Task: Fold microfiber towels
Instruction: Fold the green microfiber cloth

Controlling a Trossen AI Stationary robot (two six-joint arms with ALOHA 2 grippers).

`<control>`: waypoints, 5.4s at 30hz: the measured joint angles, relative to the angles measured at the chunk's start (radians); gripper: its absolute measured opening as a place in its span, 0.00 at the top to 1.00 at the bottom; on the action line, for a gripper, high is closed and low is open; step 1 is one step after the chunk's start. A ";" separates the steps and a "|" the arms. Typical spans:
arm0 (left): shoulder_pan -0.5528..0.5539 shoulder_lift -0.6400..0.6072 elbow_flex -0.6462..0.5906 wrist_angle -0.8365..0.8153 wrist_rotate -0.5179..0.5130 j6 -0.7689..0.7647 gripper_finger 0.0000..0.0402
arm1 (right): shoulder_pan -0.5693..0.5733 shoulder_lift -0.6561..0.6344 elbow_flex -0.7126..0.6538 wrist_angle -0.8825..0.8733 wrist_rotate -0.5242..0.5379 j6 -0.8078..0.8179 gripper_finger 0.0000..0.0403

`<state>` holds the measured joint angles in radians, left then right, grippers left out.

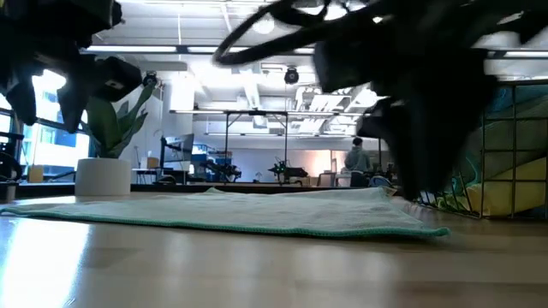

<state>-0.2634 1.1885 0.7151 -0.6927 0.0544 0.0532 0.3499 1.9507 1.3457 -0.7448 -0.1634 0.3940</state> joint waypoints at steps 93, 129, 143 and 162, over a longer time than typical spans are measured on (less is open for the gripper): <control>-0.464 0.374 -0.116 0.700 -0.362 -0.525 0.52 | 0.284 -0.002 -0.185 0.316 0.503 0.151 0.63; -0.464 0.373 -0.116 0.659 -0.408 -0.524 0.47 | 0.220 0.008 -0.170 0.443 0.402 0.245 1.00; -0.472 0.405 -0.115 0.646 -0.403 -0.557 0.47 | 0.159 0.005 -0.097 0.369 0.314 0.183 1.00; -0.509 0.463 -0.096 0.580 -0.453 -0.809 0.79 | 0.161 0.002 -0.096 0.338 0.258 0.209 1.00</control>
<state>-0.7727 1.6515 0.6189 -0.1128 -0.3989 -0.7555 0.5106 1.9522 1.2495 -0.4072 0.0944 0.6025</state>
